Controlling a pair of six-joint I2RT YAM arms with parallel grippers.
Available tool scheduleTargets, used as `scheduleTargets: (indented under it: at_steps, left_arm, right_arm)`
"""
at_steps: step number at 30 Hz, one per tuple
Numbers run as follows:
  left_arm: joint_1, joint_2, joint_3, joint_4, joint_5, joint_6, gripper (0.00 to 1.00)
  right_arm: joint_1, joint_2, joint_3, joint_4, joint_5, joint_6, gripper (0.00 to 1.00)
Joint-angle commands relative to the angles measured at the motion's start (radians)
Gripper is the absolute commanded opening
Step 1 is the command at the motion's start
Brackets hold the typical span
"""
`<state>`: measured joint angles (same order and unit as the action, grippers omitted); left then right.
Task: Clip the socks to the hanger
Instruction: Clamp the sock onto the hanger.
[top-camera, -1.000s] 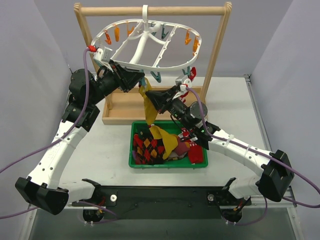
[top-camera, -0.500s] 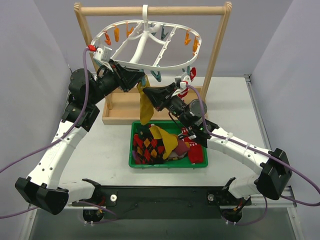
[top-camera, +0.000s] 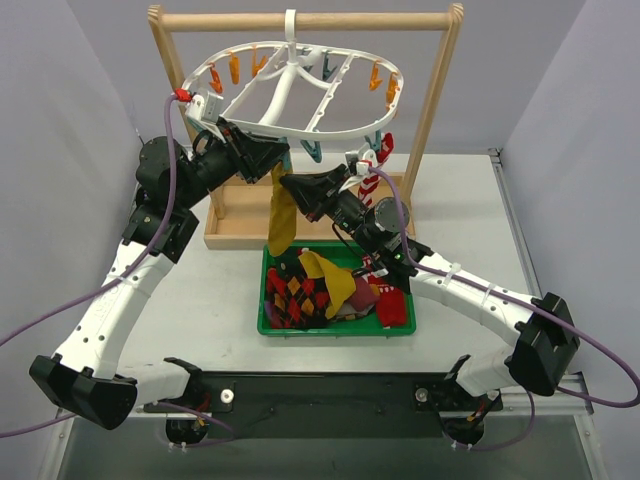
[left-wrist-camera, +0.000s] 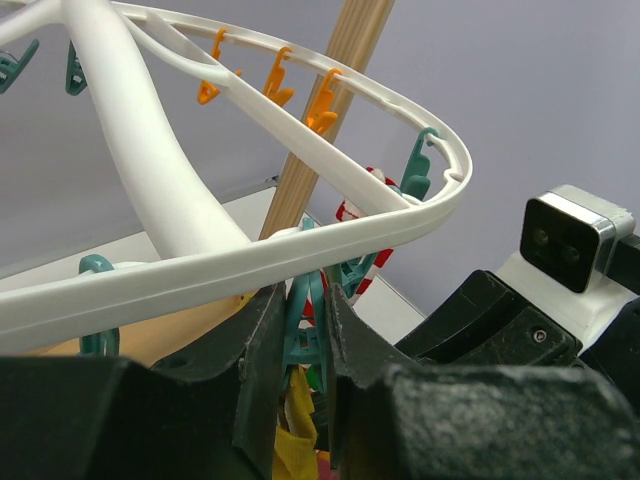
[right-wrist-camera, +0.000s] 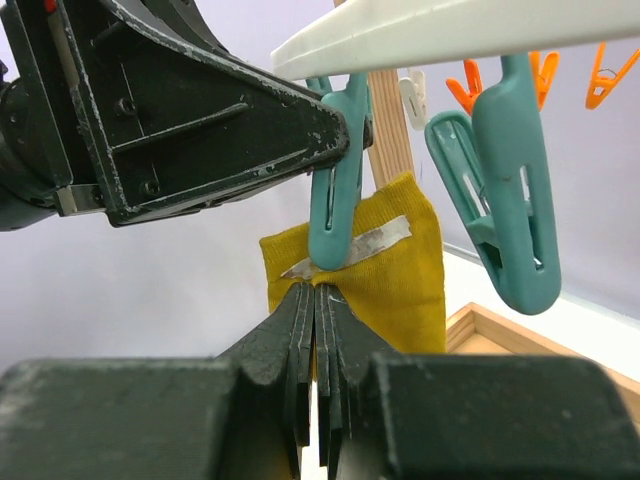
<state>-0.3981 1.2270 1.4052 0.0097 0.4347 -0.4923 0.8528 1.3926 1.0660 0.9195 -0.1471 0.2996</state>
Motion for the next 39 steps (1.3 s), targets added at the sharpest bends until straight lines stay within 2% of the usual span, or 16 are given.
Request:
scheduleTargets:
  at_steps: [1, 11, 13, 14, 16, 28, 39]
  left_arm:
    - [-0.012, -0.026, 0.015, 0.018, 0.036, 0.006, 0.0]
    - [-0.01, -0.034, -0.003, 0.021, 0.038, 0.006, 0.0]
    - [-0.007, -0.04, -0.012, 0.024, 0.041, 0.006, 0.21]
    - [-0.007, -0.043, -0.014, 0.023, 0.044, 0.005, 0.4]
    - [-0.001, -0.046, -0.015, 0.015, 0.047, 0.003, 0.52]
    - [0.07, -0.149, -0.092, 0.024, 0.091, -0.029, 0.57]
    - [0.14, -0.187, -0.15, 0.041, 0.038, -0.025, 0.54]
  right_arm:
    - [0.008, -0.029, 0.043, 0.136, -0.028, 0.018, 0.0]
    - [-0.008, -0.04, 0.02, 0.142, -0.012, 0.026, 0.0]
    - [-0.011, -0.04, 0.02, 0.144, -0.012, 0.027, 0.0]
    - [-0.012, -0.043, 0.02, 0.14, -0.009, 0.032, 0.0]
    - [-0.018, -0.046, 0.017, 0.139, -0.008, 0.032, 0.0]
    - [-0.067, -0.128, -0.058, 0.094, 0.02, 0.021, 0.0]
    - [-0.092, -0.211, -0.109, 0.047, 0.004, 0.007, 0.0]
